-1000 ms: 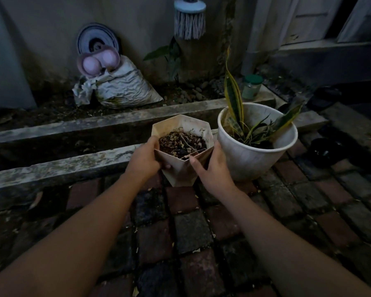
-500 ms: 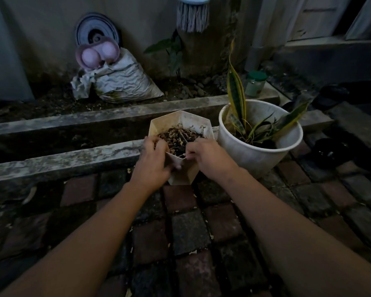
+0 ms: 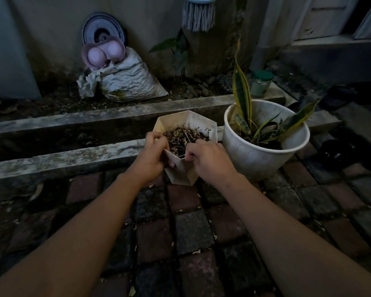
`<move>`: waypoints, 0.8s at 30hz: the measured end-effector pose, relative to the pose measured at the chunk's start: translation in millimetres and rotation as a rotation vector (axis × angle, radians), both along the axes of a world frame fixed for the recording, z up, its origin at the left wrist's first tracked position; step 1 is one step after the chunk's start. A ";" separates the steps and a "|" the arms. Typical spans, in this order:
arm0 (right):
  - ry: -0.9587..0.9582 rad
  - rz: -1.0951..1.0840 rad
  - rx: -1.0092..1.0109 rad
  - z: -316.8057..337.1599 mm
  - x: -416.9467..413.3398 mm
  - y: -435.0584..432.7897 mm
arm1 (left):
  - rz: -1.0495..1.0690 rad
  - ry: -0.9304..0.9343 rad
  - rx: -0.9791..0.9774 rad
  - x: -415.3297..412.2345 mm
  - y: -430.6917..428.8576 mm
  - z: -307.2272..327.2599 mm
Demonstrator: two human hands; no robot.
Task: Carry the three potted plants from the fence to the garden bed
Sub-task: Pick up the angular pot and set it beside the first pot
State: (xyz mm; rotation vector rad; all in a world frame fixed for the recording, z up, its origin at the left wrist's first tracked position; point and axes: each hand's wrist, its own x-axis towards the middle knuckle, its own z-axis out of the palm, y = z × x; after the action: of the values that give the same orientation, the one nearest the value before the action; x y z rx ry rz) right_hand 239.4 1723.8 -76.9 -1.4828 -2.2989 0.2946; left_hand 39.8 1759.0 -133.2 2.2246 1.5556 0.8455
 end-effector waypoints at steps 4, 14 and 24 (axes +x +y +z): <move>0.006 -0.038 -0.015 0.5 -7.8 -1.9 | -0.035 0.056 -0.033 -0.6 5.1 9.9; 0.120 0.041 -0.053 -8.6 6.4 1.9 | -0.044 -0.068 -0.022 2.9 -13.4 14.2; 0.183 0.108 -0.032 -12.7 21.9 16.8 | 0.113 -0.065 0.096 20.1 -16.3 2.7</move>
State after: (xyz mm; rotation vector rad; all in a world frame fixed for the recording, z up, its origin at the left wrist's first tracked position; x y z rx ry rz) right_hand 261.3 1740.6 -89.7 -1.2910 -2.2403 0.4793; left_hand 59.8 1742.8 -130.5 2.1674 1.6557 1.0352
